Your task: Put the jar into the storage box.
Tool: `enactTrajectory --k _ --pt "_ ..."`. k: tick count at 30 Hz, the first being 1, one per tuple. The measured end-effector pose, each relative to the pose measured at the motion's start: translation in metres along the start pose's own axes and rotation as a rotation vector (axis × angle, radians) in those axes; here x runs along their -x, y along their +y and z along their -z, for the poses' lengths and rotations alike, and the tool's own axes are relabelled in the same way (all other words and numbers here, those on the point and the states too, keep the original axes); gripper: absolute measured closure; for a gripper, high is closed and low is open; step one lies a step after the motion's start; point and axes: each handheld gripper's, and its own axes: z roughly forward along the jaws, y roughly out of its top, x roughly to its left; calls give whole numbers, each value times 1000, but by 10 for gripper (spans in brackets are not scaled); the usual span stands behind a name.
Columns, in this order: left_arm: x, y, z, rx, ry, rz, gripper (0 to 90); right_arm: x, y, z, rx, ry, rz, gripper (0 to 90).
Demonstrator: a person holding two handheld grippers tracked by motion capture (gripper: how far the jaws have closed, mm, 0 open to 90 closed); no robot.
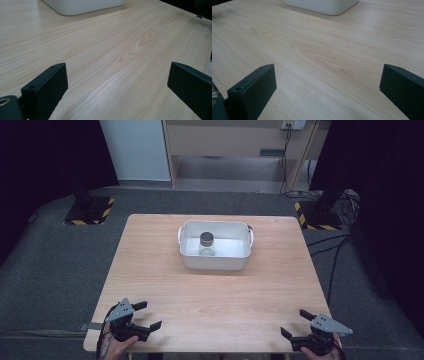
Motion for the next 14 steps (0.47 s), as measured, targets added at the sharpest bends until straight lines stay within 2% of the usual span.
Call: enactTrajectory --k 14 --pt "-1 0 -1 0 0 1 16 0 0 -1 -3 0 3 10"
